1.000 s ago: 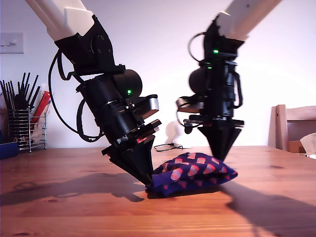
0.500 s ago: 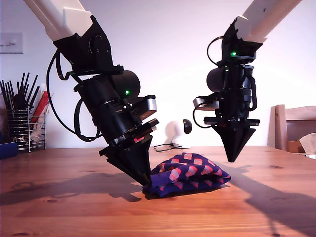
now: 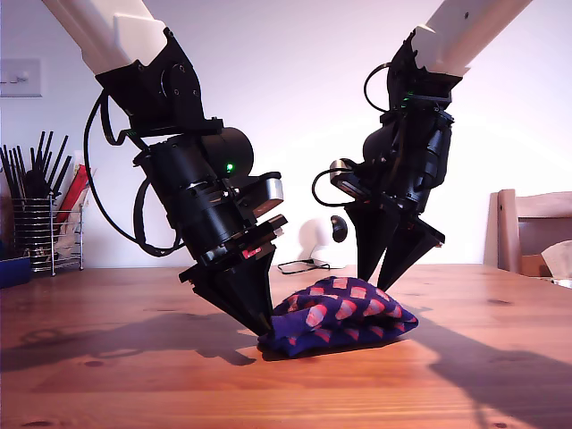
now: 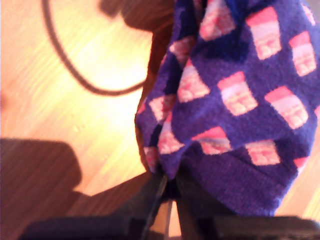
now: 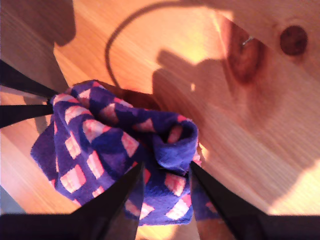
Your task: Fold the socks in front of you. After folding them, place them to the left side.
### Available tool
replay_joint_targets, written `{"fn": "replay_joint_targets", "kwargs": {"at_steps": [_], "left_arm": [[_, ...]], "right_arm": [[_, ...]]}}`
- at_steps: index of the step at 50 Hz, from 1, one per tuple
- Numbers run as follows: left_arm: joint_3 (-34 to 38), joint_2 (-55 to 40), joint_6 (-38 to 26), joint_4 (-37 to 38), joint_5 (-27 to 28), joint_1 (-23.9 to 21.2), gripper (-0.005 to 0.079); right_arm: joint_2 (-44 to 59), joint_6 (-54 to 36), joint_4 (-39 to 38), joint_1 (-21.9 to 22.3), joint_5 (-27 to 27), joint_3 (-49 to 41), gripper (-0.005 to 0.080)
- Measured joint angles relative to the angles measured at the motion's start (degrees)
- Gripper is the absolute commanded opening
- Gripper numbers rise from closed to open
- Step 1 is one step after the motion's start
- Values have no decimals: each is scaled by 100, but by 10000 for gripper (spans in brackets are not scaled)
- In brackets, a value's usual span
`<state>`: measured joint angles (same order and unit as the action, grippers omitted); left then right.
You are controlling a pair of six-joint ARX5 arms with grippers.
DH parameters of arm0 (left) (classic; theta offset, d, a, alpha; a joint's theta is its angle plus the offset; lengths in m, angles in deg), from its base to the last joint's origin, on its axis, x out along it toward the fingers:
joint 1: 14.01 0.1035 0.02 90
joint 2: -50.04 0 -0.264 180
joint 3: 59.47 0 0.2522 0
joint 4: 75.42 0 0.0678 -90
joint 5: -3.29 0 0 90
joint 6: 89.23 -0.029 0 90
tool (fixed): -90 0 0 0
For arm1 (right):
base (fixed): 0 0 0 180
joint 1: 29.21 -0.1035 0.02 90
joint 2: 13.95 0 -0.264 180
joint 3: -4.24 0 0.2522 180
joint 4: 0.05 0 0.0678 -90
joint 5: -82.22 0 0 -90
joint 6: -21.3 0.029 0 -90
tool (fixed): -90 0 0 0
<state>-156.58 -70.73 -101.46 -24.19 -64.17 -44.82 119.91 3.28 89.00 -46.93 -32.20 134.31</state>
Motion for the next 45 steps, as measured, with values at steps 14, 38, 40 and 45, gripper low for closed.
{"fn": "replay_joint_targets", "kwargs": {"at_steps": [14, 38, 40, 45], "left_arm": [[0, 0, 0, 4, 2, 4, -21], [-2, 0, 0, 77, 7, 17, -21], [-2, 0, 0, 79, 7, 20, -21], [-4, 0, 0, 94, 7, 20, -21]], "right_arm": [[-2, 129, 87, -157, -256, 0, 282], [-2, 151, -52, -601, -195, 0, 282], [-2, 153, 9, -601, -109, 0, 282], [-2, 153, 22, -599, 155, 0, 282]]}}
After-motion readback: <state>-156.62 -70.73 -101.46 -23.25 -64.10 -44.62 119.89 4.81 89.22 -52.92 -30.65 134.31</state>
